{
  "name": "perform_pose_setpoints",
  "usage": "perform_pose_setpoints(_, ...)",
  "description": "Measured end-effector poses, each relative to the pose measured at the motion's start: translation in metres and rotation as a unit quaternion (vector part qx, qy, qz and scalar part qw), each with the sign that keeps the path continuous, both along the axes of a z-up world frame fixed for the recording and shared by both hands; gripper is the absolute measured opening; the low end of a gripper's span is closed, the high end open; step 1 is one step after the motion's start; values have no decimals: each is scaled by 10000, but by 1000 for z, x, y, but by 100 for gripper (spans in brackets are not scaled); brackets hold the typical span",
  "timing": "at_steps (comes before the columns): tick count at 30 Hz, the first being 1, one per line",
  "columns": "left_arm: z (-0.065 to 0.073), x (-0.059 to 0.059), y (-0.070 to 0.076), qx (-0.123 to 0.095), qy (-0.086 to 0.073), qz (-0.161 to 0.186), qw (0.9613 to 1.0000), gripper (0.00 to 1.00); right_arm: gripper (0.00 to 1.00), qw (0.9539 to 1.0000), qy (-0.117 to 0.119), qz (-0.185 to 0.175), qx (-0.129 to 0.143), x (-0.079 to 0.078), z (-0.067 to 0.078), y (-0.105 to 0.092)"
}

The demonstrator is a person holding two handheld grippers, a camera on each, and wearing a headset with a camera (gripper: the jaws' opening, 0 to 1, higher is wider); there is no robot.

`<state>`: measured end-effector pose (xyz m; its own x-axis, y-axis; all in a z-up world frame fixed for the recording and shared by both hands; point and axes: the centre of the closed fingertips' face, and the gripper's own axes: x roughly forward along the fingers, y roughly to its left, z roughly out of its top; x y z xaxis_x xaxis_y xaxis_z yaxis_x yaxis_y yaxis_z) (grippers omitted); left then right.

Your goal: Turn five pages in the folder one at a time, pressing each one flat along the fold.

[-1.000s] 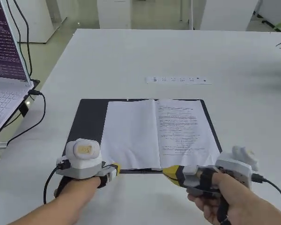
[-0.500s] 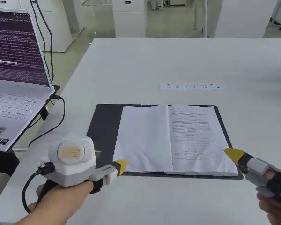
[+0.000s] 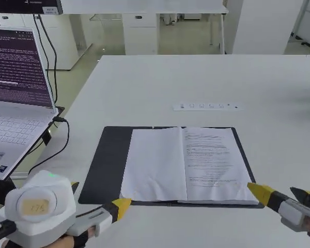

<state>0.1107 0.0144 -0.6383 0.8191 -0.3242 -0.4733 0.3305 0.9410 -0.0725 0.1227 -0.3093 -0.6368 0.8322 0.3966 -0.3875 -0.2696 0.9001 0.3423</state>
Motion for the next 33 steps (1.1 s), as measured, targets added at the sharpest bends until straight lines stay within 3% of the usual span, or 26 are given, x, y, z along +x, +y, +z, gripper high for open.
perform_pose_setpoints(2, 3, -3, 1, 70, -94, -58, 9999, 81, 84, 9998, 13, 102, -140, -2, -3, 1)
perform_pose_setpoints(5, 1, -5, 3, 26, -60, 3, 10000, 91, 98, 9992, -100, 224, -310, 0, -7, -1)
perform_pose_setpoints(7, -2, -7, 3, -23, 35, 49, 10000, 99, 99, 9988, -89, 293, -385, -2, -8, 0)
perform_pose_setpoints(14, -3, -9, 0, 60, 85, -52, 9999, 99, 100, 9989, -221, 210, -354, -1, -4, -9)
perform_pose_setpoints(26, -12, 14, -20, 153, 137, -199, 9996, 99, 100, 9992, -217, -81, -324, -5, -10, -25)
perform_pose_setpoints(28, -18, 19, -26, 141, 229, -235, 9994, 97, 99, 9992, -262, -104, -278, -5, -7, -24)
perform_pose_setpoints(33, -24, 32, -49, 148, 226, -458, 9986, 92, 99, 9991, -277, -52, -321, -7, -8, -23)
